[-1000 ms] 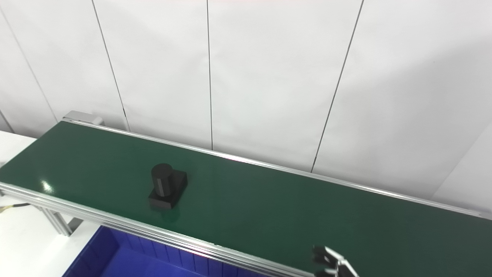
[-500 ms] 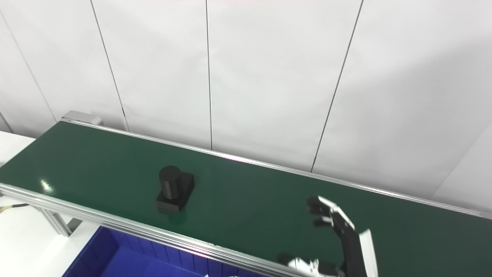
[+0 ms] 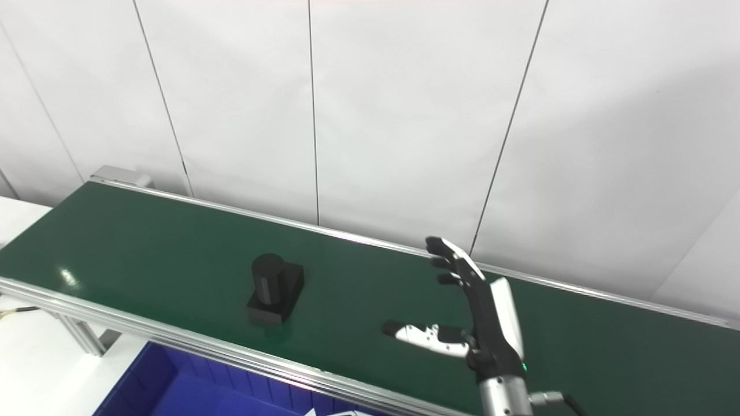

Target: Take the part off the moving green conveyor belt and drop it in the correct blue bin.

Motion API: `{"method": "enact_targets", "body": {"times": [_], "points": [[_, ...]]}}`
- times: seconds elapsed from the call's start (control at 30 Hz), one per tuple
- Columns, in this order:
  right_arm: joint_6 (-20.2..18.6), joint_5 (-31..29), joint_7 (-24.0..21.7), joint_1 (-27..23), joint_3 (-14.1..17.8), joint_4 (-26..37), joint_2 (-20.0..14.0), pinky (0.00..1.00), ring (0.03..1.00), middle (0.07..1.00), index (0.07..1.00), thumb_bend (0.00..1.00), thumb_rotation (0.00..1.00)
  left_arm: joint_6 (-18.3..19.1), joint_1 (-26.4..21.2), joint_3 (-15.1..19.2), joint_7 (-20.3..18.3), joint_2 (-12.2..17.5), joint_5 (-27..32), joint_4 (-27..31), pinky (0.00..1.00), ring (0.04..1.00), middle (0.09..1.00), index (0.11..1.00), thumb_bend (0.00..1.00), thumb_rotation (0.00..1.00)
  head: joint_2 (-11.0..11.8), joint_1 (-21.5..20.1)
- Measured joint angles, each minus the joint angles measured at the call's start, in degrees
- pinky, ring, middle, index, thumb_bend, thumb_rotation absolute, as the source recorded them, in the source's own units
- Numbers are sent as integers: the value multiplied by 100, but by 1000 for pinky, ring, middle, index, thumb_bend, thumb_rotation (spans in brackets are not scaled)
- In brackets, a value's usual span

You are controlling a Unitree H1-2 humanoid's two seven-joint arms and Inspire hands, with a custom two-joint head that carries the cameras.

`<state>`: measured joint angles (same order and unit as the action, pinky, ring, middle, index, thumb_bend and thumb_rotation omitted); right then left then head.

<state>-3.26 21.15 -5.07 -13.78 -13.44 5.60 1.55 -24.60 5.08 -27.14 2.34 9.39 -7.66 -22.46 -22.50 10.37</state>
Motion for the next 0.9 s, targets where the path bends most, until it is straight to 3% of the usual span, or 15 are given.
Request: {"method": "enact_targets", "body": {"times": [0.23,0.4,0.8,0.9], "points": [[-269,111,-38,-548,-168,-645,142,749,821,843,826,791,255,0,-16,-52,20,-4,-13,-12,680,754,772,760,898,241,-9,-18],[-449,275,-41,-917,-331,-1099,239,712,797,833,826,801,277,0,-30,-91,39,-17,-13,-14,663,741,769,760,894,242,-9,-17],[-495,548,147,-1762,-673,-2695,697,727,808,834,824,806,314,0,-45,-198,66,-41,-112,-14,735,755,751,722,926,225,-53,-18],[-492,578,215,-1979,-710,-3047,824,726,806,834,823,813,316,0,-43,-206,56,-49,-95,-14,708,740,750,731,920,211,-70,-18]]}}
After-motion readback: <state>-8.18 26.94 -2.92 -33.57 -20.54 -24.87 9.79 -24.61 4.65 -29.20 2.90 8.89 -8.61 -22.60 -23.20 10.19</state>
